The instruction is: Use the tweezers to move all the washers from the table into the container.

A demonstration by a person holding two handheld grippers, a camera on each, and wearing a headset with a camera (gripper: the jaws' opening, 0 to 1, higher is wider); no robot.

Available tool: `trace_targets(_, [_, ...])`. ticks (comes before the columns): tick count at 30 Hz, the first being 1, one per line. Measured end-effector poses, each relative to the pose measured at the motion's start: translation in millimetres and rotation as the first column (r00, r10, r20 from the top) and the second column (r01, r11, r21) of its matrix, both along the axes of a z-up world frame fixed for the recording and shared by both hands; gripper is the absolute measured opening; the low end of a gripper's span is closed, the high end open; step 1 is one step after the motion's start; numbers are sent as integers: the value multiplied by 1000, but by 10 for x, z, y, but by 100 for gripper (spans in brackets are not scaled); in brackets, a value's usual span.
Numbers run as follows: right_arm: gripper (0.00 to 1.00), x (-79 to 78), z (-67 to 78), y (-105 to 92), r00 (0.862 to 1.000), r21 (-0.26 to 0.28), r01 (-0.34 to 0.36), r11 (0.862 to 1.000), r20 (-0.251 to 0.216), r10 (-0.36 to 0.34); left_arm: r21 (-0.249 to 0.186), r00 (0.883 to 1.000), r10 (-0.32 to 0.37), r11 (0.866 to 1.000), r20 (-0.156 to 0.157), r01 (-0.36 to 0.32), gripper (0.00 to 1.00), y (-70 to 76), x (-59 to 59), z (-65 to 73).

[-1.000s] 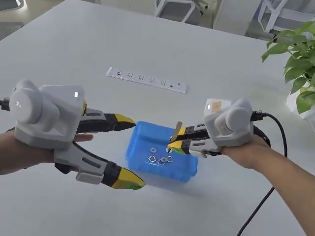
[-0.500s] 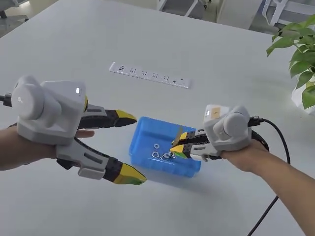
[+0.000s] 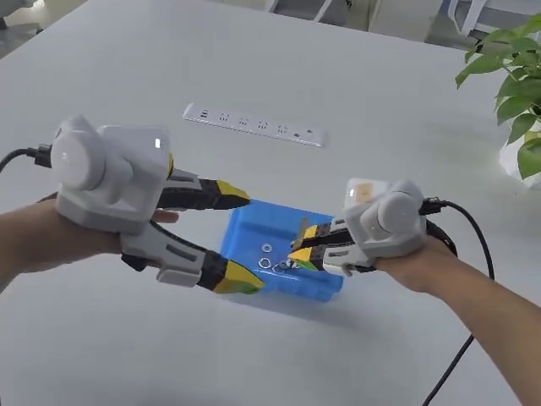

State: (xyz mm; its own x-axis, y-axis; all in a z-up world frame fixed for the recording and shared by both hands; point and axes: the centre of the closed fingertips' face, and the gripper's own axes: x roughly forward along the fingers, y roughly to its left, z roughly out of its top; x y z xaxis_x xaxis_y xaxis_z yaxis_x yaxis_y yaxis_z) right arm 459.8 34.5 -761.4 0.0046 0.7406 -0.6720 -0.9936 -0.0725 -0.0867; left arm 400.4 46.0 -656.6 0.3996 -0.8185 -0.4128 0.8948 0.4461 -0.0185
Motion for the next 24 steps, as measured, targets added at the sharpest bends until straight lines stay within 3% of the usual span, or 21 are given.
trace_targets(6, [9, 1, -2, 4, 1000, 0, -5, 1000, 0, 5, 11, 1000, -28, 1000, 6, 28, 62, -93, 144, -20])
trace_targets(14, [9, 10, -10, 5, 1000, -4, -14, 1000, 2, 14, 32, 998, -63, 997, -9, 63, 54, -186, 252, -131])
trace_targets(24, [9, 5, -18, 23, 1000, -5, -25, 1000, 7, 25, 76, 996, -91, 993, -13, 92, 36, -259, 408, -254])
